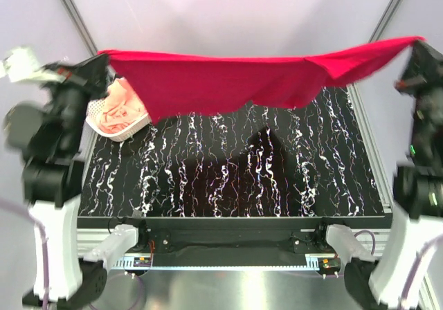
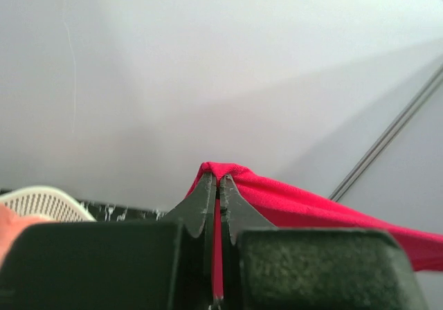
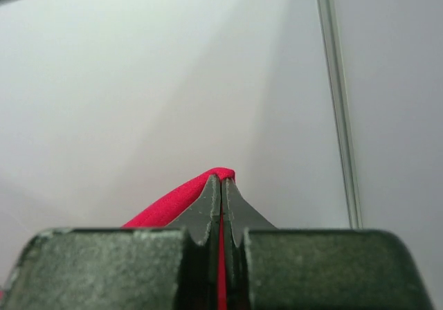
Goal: Fold and stack the t-shirts
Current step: Flatten the tshirt out, then fold the tshirt
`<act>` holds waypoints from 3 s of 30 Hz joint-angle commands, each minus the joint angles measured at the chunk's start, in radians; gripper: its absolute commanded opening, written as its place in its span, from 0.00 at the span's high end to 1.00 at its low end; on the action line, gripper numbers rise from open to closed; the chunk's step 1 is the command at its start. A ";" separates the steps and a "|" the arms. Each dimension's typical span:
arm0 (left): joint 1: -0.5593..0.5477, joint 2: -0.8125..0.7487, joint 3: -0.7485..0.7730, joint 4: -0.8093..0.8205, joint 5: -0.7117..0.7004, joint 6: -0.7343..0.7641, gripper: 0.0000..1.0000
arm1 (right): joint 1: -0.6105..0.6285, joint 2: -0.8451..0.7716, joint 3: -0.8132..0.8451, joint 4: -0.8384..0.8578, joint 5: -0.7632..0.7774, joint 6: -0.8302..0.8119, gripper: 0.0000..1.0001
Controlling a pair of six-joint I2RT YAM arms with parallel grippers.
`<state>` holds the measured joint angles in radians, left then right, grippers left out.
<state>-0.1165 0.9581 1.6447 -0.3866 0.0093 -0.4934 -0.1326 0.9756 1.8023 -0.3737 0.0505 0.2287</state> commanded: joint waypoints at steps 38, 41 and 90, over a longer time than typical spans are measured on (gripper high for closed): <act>-0.041 0.767 -0.587 0.635 -0.022 -0.034 1.00 | -0.002 0.346 -0.965 0.691 -0.047 0.090 1.00; -0.040 0.849 -0.485 0.614 -0.046 -0.022 1.00 | -0.002 0.504 -0.879 0.696 -0.072 0.092 1.00; 0.009 1.186 0.076 0.157 -0.115 0.102 1.00 | 0.008 0.724 -0.422 -0.140 -0.248 0.268 1.00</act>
<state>-0.1173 2.1338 1.6688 -0.2203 -0.1184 -0.4240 -0.1307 1.7523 1.4055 -0.3988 -0.1955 0.4957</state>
